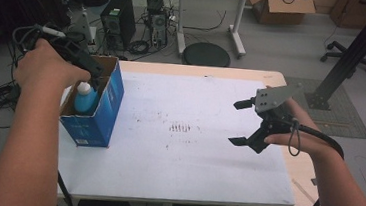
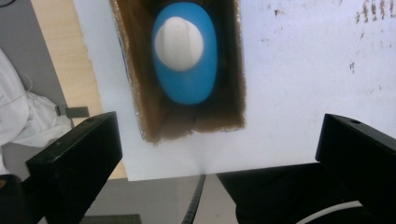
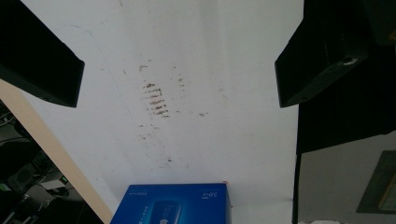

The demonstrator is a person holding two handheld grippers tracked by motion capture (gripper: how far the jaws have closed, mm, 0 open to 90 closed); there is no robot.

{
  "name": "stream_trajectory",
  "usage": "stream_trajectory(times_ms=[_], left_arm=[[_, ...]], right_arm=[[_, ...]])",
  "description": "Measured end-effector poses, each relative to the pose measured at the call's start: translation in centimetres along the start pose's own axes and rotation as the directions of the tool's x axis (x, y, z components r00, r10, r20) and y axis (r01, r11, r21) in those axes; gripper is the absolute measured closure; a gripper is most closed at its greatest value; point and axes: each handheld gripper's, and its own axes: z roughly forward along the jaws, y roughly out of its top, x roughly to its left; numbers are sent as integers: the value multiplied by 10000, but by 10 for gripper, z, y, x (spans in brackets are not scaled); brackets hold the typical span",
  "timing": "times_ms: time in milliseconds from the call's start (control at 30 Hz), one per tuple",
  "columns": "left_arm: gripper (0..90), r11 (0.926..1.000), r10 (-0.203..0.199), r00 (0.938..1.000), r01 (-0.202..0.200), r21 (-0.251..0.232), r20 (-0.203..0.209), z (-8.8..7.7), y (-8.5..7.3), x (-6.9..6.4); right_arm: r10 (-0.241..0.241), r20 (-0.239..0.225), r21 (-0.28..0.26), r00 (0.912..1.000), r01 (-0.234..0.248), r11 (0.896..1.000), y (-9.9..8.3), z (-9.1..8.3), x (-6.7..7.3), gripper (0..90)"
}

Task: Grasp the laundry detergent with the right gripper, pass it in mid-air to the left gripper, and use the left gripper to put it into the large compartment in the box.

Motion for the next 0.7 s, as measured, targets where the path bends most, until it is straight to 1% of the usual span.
stream_trajectory(times_ms=[67, 200, 300, 367, 433, 533, 600, 667, 700], left_arm=[[2, 9999, 148, 9999, -148, -39, 30, -2, 0, -3], [3, 9990, 442, 9990, -442, -107, -66, -6, 1, -13], [2, 9970, 762, 9970, -764, -161, -107, -11, 2, -21], [2, 9947, 979, 9949, -986, -286, -232, -15, 2, -27], [2, 9919, 1192, 9917, -1211, -381, -472, -19, 2, -33], [2, 9850, 1635, 9858, -1653, -492, -386, -25, 2, -43], [2, 9754, 2117, 9765, -2136, -540, -402, -29, 2, -53], [2, 9628, 2635, 9638, -2654, -504, -413, -31, 2, -62], [2, 9488, 3093, 9496, -3117, -515, -502, -32, 1, -70]], right_arm=[[-37, -15, -1, 10000, 37, 10000, 1, -1, -2, 14], [-56, -41, 82, 10000, 56, 10000, 3, -3, -4, 14], [-50, -36, 177, 10000, 51, 9998, 5, -4, -7, 14], [-75, -7, 267, 10000, 75, 9996, 8, -6, -8, 14], [-115, -28, 338, 9999, 116, 9994, 11, -8, -10, 14], [-182, -81, 431, 9998, 186, 9989, 15, -11, -13, 14], [-203, -58, 530, 9998, 206, 9984, 18, -13, -15, 14], [-208, -33, 689, 9998, 210, 9974, 20, -15, -18, 14], [-228, -21, 748, 9997, 229, 9969, 21, -16, -19, 14]])
